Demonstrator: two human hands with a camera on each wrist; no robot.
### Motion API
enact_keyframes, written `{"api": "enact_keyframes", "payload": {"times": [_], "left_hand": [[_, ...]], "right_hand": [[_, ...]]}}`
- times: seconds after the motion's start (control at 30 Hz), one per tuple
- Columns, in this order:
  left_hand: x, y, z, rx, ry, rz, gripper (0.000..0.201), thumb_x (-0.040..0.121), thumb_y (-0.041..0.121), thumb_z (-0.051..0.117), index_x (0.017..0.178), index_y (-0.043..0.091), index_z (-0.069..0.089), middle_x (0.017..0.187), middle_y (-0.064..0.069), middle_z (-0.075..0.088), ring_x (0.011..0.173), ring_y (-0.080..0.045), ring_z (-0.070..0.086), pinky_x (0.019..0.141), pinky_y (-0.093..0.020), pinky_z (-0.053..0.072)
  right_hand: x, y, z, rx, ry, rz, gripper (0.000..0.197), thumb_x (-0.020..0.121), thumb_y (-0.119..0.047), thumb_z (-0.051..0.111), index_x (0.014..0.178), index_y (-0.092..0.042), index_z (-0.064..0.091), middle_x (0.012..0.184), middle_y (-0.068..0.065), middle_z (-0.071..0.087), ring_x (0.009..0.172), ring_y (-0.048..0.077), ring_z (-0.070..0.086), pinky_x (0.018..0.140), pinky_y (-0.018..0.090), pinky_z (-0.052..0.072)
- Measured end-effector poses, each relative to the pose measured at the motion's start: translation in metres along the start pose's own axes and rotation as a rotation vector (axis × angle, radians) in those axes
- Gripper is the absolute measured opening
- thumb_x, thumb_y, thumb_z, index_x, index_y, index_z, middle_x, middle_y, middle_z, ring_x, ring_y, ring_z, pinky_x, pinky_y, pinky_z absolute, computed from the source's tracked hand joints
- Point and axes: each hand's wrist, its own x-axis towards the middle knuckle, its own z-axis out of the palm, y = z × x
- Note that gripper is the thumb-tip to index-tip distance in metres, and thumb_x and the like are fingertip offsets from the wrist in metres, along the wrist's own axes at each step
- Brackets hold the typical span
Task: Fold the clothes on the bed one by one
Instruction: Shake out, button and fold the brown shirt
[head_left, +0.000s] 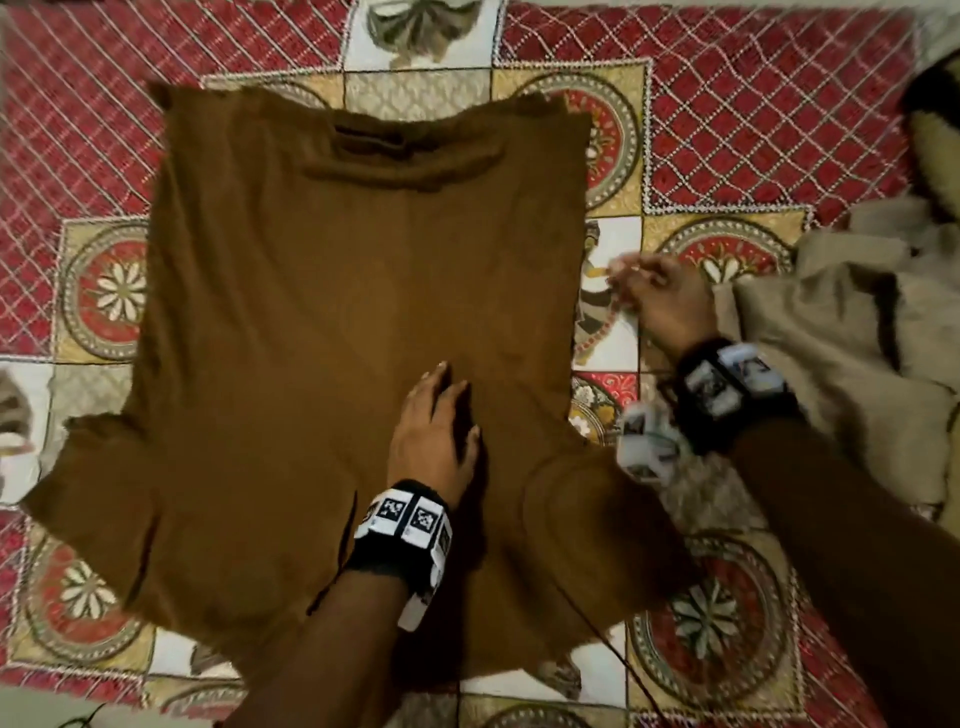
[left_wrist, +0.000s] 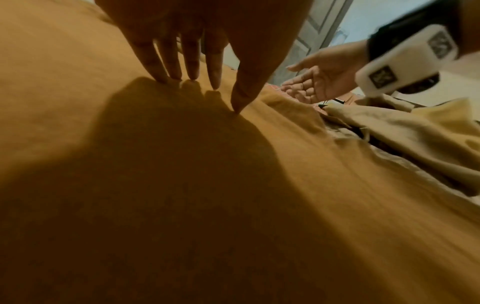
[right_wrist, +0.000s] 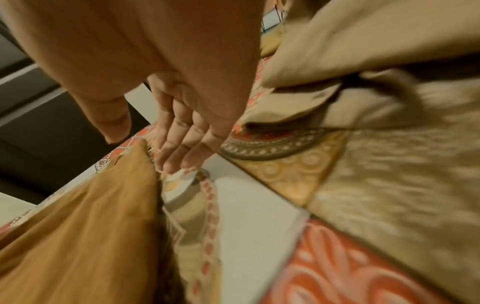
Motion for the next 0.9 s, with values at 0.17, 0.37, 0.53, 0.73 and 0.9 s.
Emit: {"api": "enact_keyframes", "payload": {"times": [0.17, 0.37, 0.53, 0.73, 0.9], "left_hand": [[0.017, -0.011, -0.011, 0.103, -0.103, 0.028, 0.057, 0.086, 0.046, 0.066, 0.136, 0.023, 0.054, 0.156, -0.001, 0.036, 0.132, -0.030, 0.039, 0.103, -0.045, 0.042], [0.096, -0.055, -0.098, -0.049, -0.336, -0.042, 0.050, 0.091, 0.035, 0.067, 0.135, 0.014, 0.055, 0.128, -0.008, 0.058, 0.115, -0.029, 0.055, 0.095, -0.031, 0.044], [0.210, -0.123, -0.214, 0.257, -0.180, 0.039, 0.032, 0.085, 0.008, 0.076, 0.114, -0.003, 0.070, 0.116, -0.026, 0.066, 0.105, -0.044, 0.063, 0.091, -0.042, 0.047], [0.297, -0.180, -0.242, 0.477, -0.129, 0.068, 0.070, 0.078, 0.003, 0.074, 0.143, 0.008, 0.049, 0.155, -0.022, 0.034, 0.139, -0.048, 0.034, 0.114, -0.055, 0.030], [0.317, -0.197, -0.218, 0.494, -0.183, 0.121, 0.074, 0.076, 0.005, 0.068, 0.144, 0.026, 0.049, 0.157, -0.014, 0.035, 0.136, -0.045, 0.041, 0.111, -0.055, 0.036]], "right_hand": [[0.107, -0.051, 0.050, -0.086, -0.058, 0.004, 0.023, 0.083, -0.037, 0.077, 0.091, -0.017, 0.069, 0.098, 0.012, 0.076, 0.078, 0.018, 0.069, 0.076, 0.039, 0.060], [0.143, -0.060, 0.069, -0.175, 0.101, -0.030, 0.033, 0.085, -0.038, 0.076, 0.111, -0.021, 0.063, 0.097, 0.000, 0.068, 0.077, 0.011, 0.066, 0.072, 0.030, 0.056], [0.145, -0.081, 0.066, -0.678, 0.016, -0.363, 0.051, 0.087, -0.036, 0.074, 0.135, -0.030, 0.058, 0.136, 0.016, 0.050, 0.123, 0.029, 0.051, 0.109, 0.039, 0.043], [0.146, -0.094, 0.086, -0.962, -0.020, -0.372, 0.047, 0.092, -0.020, 0.072, 0.135, -0.023, 0.055, 0.137, 0.024, 0.046, 0.133, 0.044, 0.038, 0.109, 0.045, 0.035], [0.149, -0.093, 0.091, -0.916, 0.014, -0.357, 0.049, 0.083, -0.020, 0.078, 0.127, -0.027, 0.057, 0.132, 0.013, 0.061, 0.127, 0.037, 0.051, 0.109, 0.039, 0.034]]}}
